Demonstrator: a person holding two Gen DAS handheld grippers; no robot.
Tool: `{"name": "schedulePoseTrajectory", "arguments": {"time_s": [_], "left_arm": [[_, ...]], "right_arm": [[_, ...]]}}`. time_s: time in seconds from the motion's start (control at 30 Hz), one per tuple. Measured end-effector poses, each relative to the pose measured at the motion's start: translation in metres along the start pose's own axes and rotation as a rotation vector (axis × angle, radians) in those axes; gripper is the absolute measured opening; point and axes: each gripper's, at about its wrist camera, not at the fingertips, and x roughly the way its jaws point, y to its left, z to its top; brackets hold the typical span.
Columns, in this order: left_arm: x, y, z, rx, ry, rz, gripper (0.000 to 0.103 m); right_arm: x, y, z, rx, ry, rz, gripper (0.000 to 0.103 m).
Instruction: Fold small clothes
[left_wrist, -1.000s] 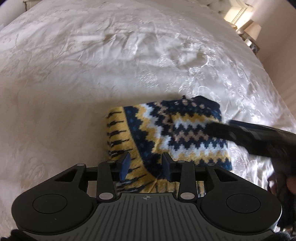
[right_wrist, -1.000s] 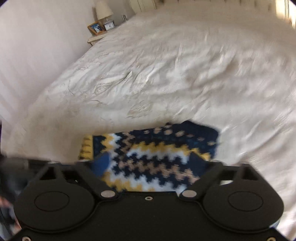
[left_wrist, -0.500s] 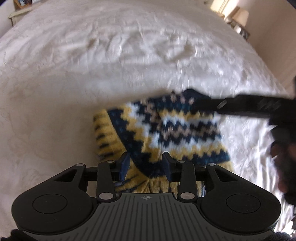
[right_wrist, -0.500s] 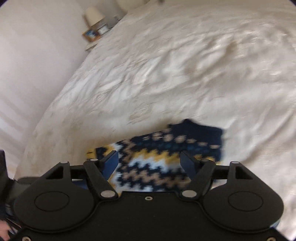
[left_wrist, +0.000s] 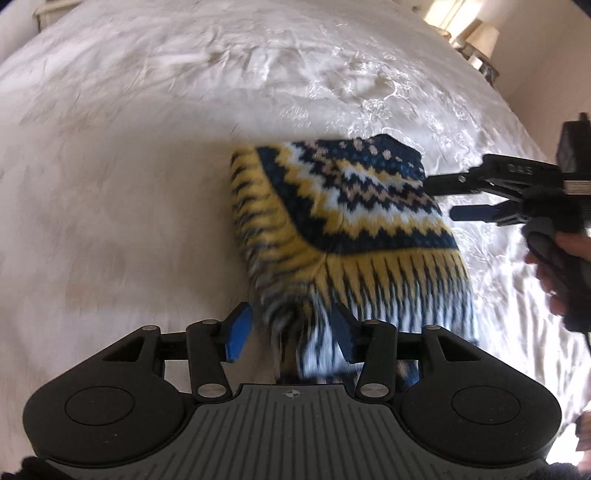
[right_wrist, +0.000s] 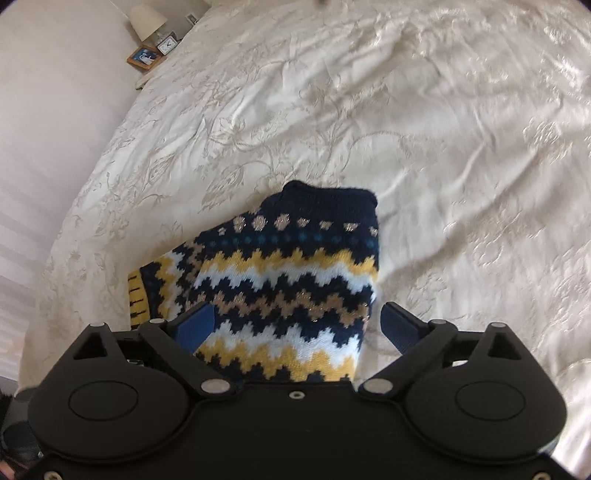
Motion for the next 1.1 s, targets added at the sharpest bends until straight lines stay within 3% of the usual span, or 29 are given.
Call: {"name": "schedulePoseTrajectory", "arguments": {"time_s": [0.1, 0.3, 0.57, 0.77, 0.83, 0.9, 0.93, 0.97, 1.0, 1.1], "left_arm": [[0.003, 0.004, -0.009, -0.025, 0.05, -0.048, 0.062], [0.047, 0.0, -0.019, -0.072, 0.209, -0.115, 0.066], [0.074, -0.003, -0.008, -0.163, 0.151, -0.166, 0.079], [0.073, 0.003, -0.017, -0.214, 0.091, -0.205, 0.082], [0.07, 0.006, -0.02, -0.24, 0.086, -0.219, 0.075], [0.067, 0.012, -0.024, -0.268, 0.095, -0.265, 0.034], [0.064, 0.012, -0.024, -0.282, 0.091, -0.263, 0.03], [0.059, 0.011, -0.025, -0.283, 0.076, -0.248, 0.025], [0.054, 0.006, -0.025, -0.263, 0.057, -0.231, 0.02], [0.038, -0.016, -0.025, -0.198, 0.012, -0.206, 0.018]], "right_arm": [[0.006, 0.001, -0.001, 0.0, 0.018, 0.012, 0.1], [0.03, -0.002, 0.0, 0.028, 0.08, 0.028, 0.101], [0.059, -0.007, 0.004, 0.071, 0.091, 0.081, 0.103], [0.065, -0.018, 0.006, 0.132, 0.084, 0.144, 0.103], [0.064, -0.021, 0.006, 0.166, 0.098, 0.155, 0.103], [0.062, -0.019, 0.007, 0.186, 0.115, 0.154, 0.103], [0.061, -0.017, 0.007, 0.183, 0.115, 0.147, 0.097], [0.057, -0.013, 0.007, 0.166, 0.104, 0.126, 0.07], [0.053, -0.008, 0.006, 0.145, 0.095, 0.086, 0.059], [0.033, -0.005, 0.003, 0.163, 0.058, 0.069, 0.05]]}}
